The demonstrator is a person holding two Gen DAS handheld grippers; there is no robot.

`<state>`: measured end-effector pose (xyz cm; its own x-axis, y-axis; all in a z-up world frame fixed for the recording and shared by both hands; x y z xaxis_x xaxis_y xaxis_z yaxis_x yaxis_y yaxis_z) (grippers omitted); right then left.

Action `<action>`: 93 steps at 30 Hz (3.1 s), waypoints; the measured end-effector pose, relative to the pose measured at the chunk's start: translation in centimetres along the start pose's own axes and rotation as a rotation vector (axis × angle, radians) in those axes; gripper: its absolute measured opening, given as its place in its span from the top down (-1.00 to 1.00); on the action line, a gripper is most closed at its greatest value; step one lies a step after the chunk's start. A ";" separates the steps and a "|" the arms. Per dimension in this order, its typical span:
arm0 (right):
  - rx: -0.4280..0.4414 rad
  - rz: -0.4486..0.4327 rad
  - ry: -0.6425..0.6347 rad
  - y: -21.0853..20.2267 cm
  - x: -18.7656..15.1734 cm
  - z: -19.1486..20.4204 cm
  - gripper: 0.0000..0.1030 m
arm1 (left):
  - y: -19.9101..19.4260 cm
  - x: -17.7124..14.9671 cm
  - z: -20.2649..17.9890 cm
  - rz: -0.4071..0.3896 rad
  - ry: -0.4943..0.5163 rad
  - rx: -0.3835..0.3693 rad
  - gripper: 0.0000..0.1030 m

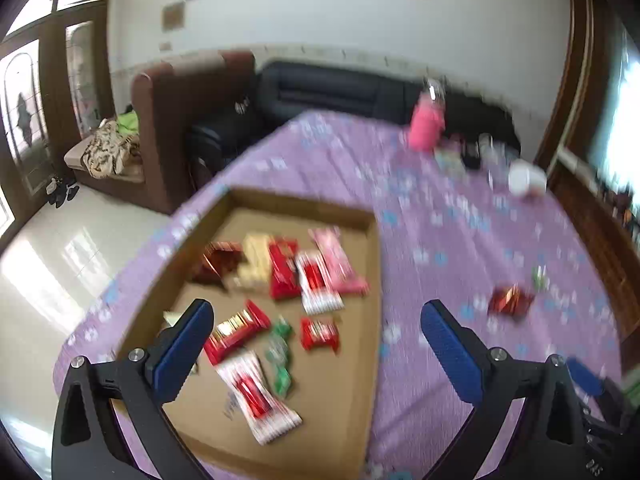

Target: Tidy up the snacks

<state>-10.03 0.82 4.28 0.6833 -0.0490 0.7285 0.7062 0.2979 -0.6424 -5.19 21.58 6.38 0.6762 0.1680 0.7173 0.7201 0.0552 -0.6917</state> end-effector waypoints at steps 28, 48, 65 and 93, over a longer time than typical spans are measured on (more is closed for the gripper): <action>-0.036 0.046 -0.021 1.2 -1.4 0.4 -0.44 | -0.8 -2.0 -1.2 -0.006 0.120 0.038 -1.00; -0.070 0.078 0.413 7.9 7.5 -21.6 -0.43 | 2.5 -3.6 -15.3 0.124 0.322 -0.335 -1.00; -0.225 0.120 0.205 14.5 8.2 -21.1 -0.10 | 13.9 -2.4 -23.9 0.206 0.453 -0.331 -1.00; -0.059 -0.003 0.302 11.4 9.5 -21.5 0.84 | 8.4 -0.9 -18.3 0.122 0.257 -0.451 0.40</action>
<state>8.52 -16.79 -1.28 0.6990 -0.3336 0.6325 0.7119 0.2415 -0.6595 3.12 3.84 1.44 0.7350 -0.1033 0.6701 0.5906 -0.3879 -0.7076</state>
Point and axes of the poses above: each gripper's, at about its wrist camera, not at the fingertips, and y roughly the way its jaws point, z to its left, x to its top, the point moved 7 cm from there along y, roughly the way its jaws point, and after that the axes turned 2 degrees about -x, right-handed, at the moved point
